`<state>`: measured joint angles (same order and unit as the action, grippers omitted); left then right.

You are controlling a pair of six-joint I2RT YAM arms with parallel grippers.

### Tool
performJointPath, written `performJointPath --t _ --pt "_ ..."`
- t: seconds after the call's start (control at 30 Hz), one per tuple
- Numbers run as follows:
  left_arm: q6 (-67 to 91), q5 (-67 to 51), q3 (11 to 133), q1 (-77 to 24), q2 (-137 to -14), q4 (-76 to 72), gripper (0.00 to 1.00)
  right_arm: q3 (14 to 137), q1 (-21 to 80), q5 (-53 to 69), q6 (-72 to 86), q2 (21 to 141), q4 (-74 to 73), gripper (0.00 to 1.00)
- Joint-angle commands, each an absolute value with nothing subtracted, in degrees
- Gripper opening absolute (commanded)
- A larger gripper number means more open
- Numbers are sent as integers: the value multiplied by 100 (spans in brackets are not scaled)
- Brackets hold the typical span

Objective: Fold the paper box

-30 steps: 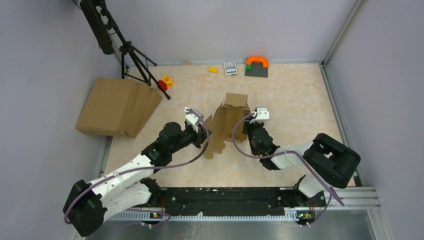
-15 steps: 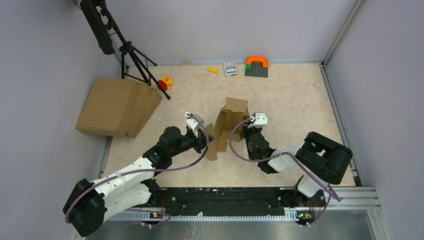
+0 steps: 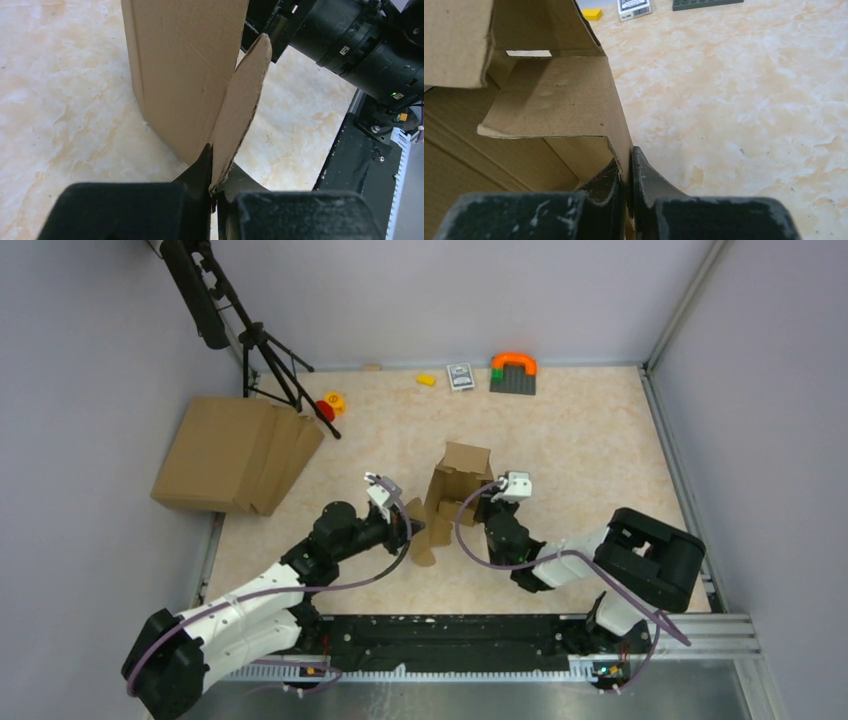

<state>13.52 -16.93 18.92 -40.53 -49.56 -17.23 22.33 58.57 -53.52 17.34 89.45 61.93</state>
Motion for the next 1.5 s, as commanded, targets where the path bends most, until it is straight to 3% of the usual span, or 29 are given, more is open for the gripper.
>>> performJointPath --t 0.0,0.33,0.6,0.83,0.93,0.97,1.27,1.47 --pt "1606 -1881 1705 -4050 -4877 -1434 0 2536 6048 -5595 2630 9173 4912 5" --pt "1819 -2143 1592 -4043 -4938 -1709 0 3269 6051 -6287 4069 9242 3228 9" --pt "1737 -1932 1661 -4047 -4752 -1335 0 3591 6135 -6944 4532 9528 2525 1" --pt "1749 -1930 1669 -4049 -4642 -1185 0 3828 6238 -6993 5255 9603 1653 4" --pt "1749 -1853 1679 -4043 -4646 -1161 0 3623 6232 -6910 4933 9506 1894 32" --pt "1744 -1847 1680 -4043 -4649 -1160 0 3509 6235 -6850 4754 9418 2076 35" --pt "1500 -1728 1708 -4043 -4550 -1031 0 2365 6107 -5677 3144 8889 4412 25" --pt "1340 -1981 1909 -4043 -4682 -913 0 2264 6006 -5244 2581 8881 4900 36"
